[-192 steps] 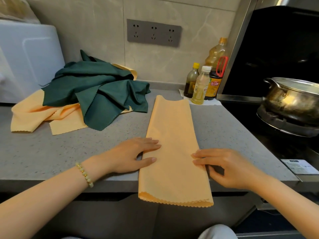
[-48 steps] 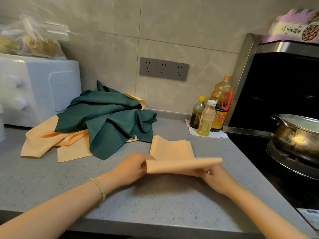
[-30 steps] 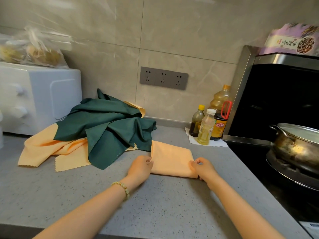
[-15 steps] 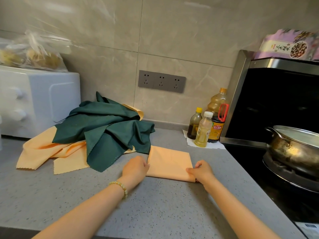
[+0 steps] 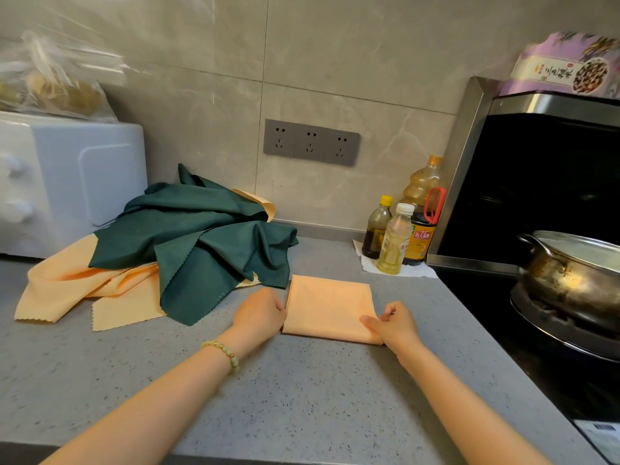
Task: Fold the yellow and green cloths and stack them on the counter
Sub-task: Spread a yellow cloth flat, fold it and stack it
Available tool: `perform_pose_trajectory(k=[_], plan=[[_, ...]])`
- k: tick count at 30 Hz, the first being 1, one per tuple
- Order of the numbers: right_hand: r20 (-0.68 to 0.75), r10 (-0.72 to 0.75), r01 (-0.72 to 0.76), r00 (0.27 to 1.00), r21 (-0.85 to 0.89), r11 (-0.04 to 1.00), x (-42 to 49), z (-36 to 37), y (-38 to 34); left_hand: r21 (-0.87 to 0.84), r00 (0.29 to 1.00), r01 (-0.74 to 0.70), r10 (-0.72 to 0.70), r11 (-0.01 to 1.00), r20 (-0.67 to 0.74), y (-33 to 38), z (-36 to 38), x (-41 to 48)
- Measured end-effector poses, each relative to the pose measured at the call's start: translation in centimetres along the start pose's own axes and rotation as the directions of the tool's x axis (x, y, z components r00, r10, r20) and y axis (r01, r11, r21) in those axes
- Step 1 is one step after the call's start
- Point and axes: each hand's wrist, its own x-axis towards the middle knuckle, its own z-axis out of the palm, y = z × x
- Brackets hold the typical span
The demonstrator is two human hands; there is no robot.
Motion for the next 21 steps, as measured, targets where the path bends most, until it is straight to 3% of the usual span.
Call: perform_pose_trajectory(k=[3, 6, 8, 11, 13, 16, 21], plan=[[-0.023, -0.049, 0.047, 0.999, -0.103, 0.994, -0.1, -0.2, -0.6, 0.097, 1.0, 0.002, -0.003, 0.995, 0.011, 0.9, -0.6, -0.2], [-0.119, -0.318, 0.259, 0.94, -0.354, 0.899, 0.2, 0.2, -2.0, 0.25, 0.981, -0.125, 0.157, 0.96, -0.114, 2.8, -0.6, 0.6], [-0.002, -0.452, 0.402, 0.892, -0.456, 0.794, 0.9, 1.1, -3.4, 0.287, 0.96, -0.251, 0.277, 0.924, -0.052, 4.3, 0.4, 1.9], [0.262, -0.383, 0.46, 0.886, -0.605, 0.65, 1.9, 3.5, -5.2, 0.314, 0.952, -0.305, 0.285, 0.899, 0.108, 5.6, 2.9, 4.1], [0.342, -0.285, 0.445, 0.895, -0.666, 0.598, 2.6, 4.8, -4.8, 0.351, 0.96, -0.276, 0.24, 0.895, 0.143, 5.4, 4.5, 5.0], [0.366, -0.206, 0.41, 0.907, -0.664, 0.625, 3.4, 5.6, -2.8, 0.354, 0.97, -0.24, 0.207, 0.904, 0.129, 4.5, 6.1, 5.4], [0.351, -0.209, 0.401, 0.913, -0.673, 0.622, 4.2, 5.9, -2.0, 0.37, 0.971, -0.225, 0.177, 0.901, 0.159, 4.4, 6.2, 5.7]])
